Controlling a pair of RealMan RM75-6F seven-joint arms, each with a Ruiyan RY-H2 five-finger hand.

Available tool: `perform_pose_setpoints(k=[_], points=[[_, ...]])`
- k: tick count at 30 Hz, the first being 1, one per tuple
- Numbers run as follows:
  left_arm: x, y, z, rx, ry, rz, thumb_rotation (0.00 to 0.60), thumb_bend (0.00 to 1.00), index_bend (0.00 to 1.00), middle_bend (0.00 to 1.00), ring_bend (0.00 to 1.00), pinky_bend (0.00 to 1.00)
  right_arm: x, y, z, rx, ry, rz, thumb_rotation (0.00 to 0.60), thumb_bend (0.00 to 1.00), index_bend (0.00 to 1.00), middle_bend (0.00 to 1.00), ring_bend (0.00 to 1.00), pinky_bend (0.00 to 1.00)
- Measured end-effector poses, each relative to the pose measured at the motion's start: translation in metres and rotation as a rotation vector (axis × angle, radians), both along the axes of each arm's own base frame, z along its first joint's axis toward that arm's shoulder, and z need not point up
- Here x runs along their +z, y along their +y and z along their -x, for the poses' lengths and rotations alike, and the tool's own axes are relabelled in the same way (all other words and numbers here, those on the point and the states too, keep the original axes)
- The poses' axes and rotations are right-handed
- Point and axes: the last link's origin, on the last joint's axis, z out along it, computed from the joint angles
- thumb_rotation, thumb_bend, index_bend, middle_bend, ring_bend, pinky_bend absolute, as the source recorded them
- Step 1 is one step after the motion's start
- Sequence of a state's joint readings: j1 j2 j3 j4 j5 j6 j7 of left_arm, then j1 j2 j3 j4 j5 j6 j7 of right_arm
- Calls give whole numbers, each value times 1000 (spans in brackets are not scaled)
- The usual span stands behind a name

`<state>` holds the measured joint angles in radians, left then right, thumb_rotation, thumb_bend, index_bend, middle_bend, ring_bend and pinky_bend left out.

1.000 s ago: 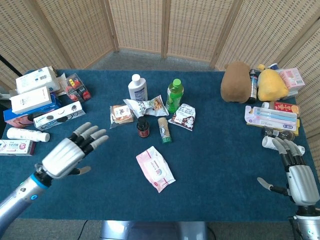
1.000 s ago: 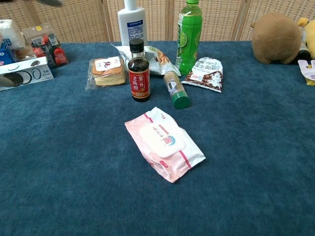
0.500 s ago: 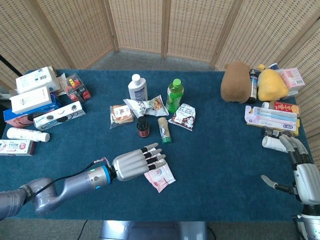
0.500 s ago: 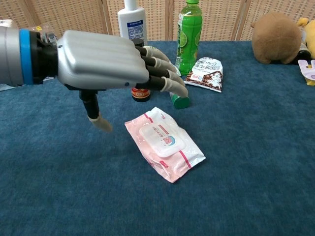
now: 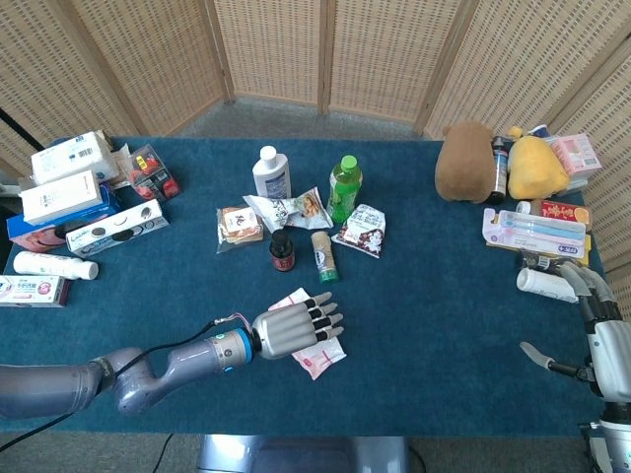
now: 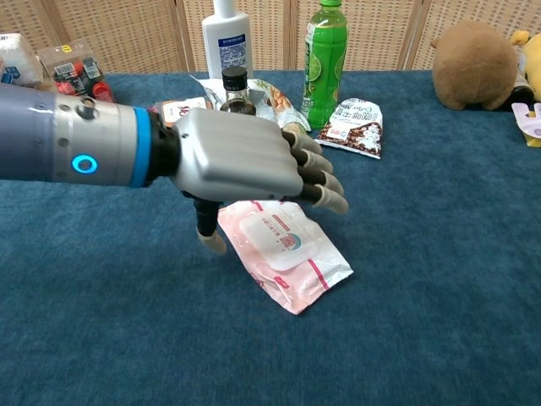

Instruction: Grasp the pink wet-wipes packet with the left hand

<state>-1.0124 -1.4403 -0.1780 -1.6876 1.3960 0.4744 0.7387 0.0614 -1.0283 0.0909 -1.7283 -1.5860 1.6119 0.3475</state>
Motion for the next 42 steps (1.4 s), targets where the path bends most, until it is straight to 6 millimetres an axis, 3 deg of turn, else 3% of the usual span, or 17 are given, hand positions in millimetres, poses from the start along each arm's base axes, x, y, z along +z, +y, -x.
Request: perform_pose_setpoints(k=[11, 12, 13, 14, 15, 16, 17, 18, 19, 21, 22, 28, 34, 42], points=[[-29, -4, -5, 7, 49, 6, 600, 0, 0, 0, 0, 0, 7, 0, 1, 1, -35, 16, 600, 0, 0, 0, 0, 0], [-31, -4, -5, 15, 50, 5, 600, 0, 2, 0, 0, 7, 8, 0, 1, 0, -35, 17, 600, 0, 0, 0, 0, 0], [-33, -5, -6, 24, 49, 5, 600, 0, 44, 0, 0, 85, 8, 0, 2, 0, -36, 18, 600, 0, 0, 0, 0, 0], [-35, -5, -6, 36, 46, 5, 600, 0, 151, 0, 83, 270, 8, 0, 2, -1, -37, 19, 600, 0, 0, 0, 0, 0], [-37, -6, -7, 45, 43, 5, 600, 0, 280, 63, 252, 493, 9, 0, 2, -1, -39, 19, 600, 0, 0, 0, 0, 0], [-39, -7, -8, 50, 40, 2, 600, 0, 392, 183, 440, 660, 9, 0, 2, -1, -40, 21, 600, 0, 0, 0, 0, 0], [-42, -9, -9, 56, 39, -1, 600, 0, 509, 380, 667, 807, 9, 0, 2, 1, -42, 22, 600, 0, 0, 0, 0, 0], [-43, -10, -9, 62, 39, -2, 600, 0, 622, 586, 812, 887, 9, 0, 2, 3, -42, 23, 600, 0, 0, 0, 0, 0], [-45, -11, -8, 64, 43, -3, 600, 0, 707, 703, 885, 921, 9, 0, 1, 5, -43, 23, 600, 0, 0, 0, 0, 0], [-48, -15, -7, 50, 57, -11, 600, 0, 859, 851, 971, 952, 10, 1, 0, 10, -47, 25, 600, 0, 0, 0, 0, 0], [-49, -16, -7, 46, 62, -15, 600, 0, 889, 882, 990, 959, 10, 1, 0, 11, -48, 25, 600, 0, 0, 0, 0, 0], [-43, -21, -9, 57, 41, -43, 600, 0, 912, 917, 1000, 967, 10, 2, -1, 16, -51, 27, 600, 0, 0, 0, 0, 0], [-10, -14, -17, 72, -17, -99, 600, 0, 914, 917, 1000, 968, 9, 2, -2, 16, -45, 24, 600, 0, 0, 0, 0, 0], [55, -7, -25, 86, -96, -184, 600, 0, 916, 916, 1000, 967, 7, 2, -4, 21, -33, 19, 600, 0, 0, 0, 0, 0]])
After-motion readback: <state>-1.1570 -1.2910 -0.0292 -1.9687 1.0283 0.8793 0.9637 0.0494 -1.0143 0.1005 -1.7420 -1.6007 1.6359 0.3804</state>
